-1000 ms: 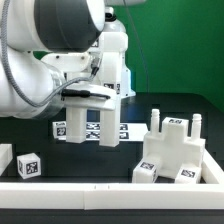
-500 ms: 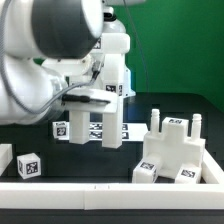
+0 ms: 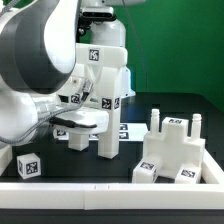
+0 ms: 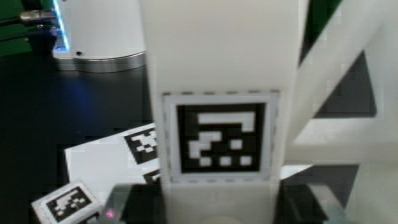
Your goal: Assemble chair
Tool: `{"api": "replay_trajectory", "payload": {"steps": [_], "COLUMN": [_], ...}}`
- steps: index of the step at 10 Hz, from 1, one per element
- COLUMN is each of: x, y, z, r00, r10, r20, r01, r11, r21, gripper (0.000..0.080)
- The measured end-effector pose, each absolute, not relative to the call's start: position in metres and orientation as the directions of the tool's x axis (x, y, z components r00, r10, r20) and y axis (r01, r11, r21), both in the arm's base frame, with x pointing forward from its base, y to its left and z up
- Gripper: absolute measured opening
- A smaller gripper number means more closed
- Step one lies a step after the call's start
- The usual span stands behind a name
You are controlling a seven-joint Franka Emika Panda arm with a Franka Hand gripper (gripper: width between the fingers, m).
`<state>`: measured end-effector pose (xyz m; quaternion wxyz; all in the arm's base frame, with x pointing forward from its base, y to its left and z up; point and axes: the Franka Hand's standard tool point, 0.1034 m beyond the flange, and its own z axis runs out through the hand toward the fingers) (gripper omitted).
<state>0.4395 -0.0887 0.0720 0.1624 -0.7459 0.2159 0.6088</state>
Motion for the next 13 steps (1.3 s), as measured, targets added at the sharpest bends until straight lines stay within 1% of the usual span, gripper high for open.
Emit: {"api": "replay_trajectory", "payload": {"steps": [2,4,6,7,8,9,10,11,12,13], "x": [0.439,0.438,0.438,0.438,0.438,0.439,0.443,0.447,0.450,0.465], "y": [-0.089,-0.090,-0.089,-0.089,-0.089,-0.089,-0.091,-0.092,-0.093,-0.094], "z": [0.066,0.066,0.066,0.066,0.066,0.065,0.067,0.069,0.073,0.075], "r00": [0.185,0.190,0.190,0.190,0.191,0.199,0.226,0.246,0.269,0.366], "r10": [-0.109,-0.088,-0.086,-0.084,-0.083,-0.080,-0.071,-0.053,-0.037,-0.043], "r20": [-0.977,-0.978,-0.978,-0.978,-0.978,-0.977,-0.971,-0.968,-0.962,-0.930], "r01": [-0.516,-0.516,-0.513,-0.512,-0.511,-0.510,-0.504,-0.496,-0.489,-0.467], "r11": [-0.857,-0.857,-0.858,-0.858,-0.859,-0.860,-0.862,-0.864,-0.866,-0.873], "r21": [-0.002,-0.023,-0.024,-0.025,-0.027,-0.033,-0.055,-0.079,-0.104,-0.143], "gripper": [0.0281,0.0281,0.0281,0.0376,0.0516,0.0611,0.0611,0.0641,0.0648,0.0648]}}
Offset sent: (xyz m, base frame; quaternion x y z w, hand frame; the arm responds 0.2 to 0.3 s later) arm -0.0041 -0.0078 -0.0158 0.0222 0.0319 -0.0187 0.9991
